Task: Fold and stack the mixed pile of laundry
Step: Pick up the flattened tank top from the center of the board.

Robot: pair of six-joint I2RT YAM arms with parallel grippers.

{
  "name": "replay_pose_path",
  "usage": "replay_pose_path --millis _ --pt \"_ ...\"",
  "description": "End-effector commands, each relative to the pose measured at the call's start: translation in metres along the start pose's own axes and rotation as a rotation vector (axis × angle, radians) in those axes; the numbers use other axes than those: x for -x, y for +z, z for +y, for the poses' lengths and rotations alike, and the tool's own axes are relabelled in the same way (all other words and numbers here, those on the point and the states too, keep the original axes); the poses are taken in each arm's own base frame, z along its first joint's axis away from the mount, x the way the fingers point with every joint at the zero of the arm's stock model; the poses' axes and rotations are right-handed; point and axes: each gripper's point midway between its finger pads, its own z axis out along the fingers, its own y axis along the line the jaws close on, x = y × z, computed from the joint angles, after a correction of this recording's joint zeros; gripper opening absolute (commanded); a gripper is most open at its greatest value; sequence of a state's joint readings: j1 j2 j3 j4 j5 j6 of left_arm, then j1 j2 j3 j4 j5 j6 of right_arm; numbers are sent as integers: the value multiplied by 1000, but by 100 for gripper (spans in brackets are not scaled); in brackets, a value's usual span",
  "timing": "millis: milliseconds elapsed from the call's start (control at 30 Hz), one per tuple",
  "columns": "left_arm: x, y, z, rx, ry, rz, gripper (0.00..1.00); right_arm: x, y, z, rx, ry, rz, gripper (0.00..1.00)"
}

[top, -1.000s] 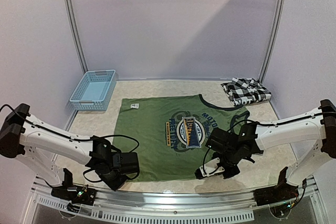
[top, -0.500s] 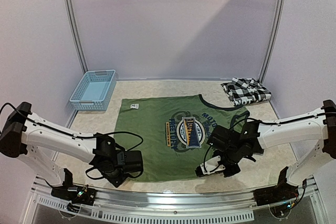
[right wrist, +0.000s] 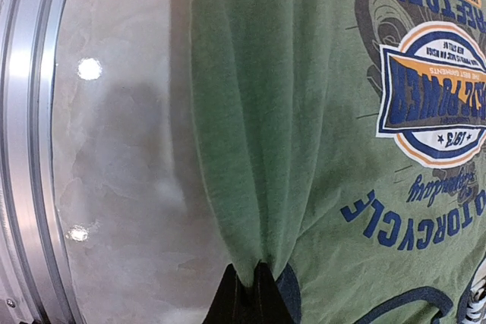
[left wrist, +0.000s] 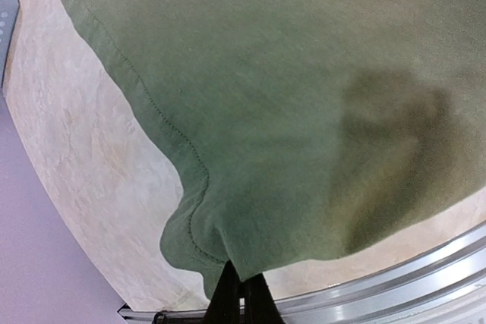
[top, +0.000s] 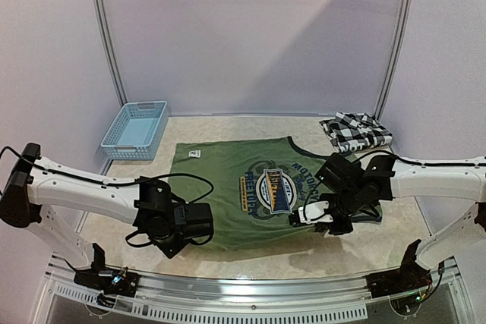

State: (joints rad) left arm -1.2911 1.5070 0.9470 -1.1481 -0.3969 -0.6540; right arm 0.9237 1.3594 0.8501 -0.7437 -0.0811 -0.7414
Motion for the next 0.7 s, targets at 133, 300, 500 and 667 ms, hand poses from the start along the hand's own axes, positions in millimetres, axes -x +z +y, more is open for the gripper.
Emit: replay_pose_path --millis 133,300,500,667 --pt "18 -5 35 28 -89 -1 0 2 -10 -22 2 85 -38 0" --pt "35 -1 45 39 -95 6 0 2 -10 -41 1 135 -43 0" --pt "49 13 48 48 -79 38 0 5 -3 -56 25 176 -44 0" --pt "52 28 54 15 -126 78 0 -2 5 -72 35 221 -18 0"
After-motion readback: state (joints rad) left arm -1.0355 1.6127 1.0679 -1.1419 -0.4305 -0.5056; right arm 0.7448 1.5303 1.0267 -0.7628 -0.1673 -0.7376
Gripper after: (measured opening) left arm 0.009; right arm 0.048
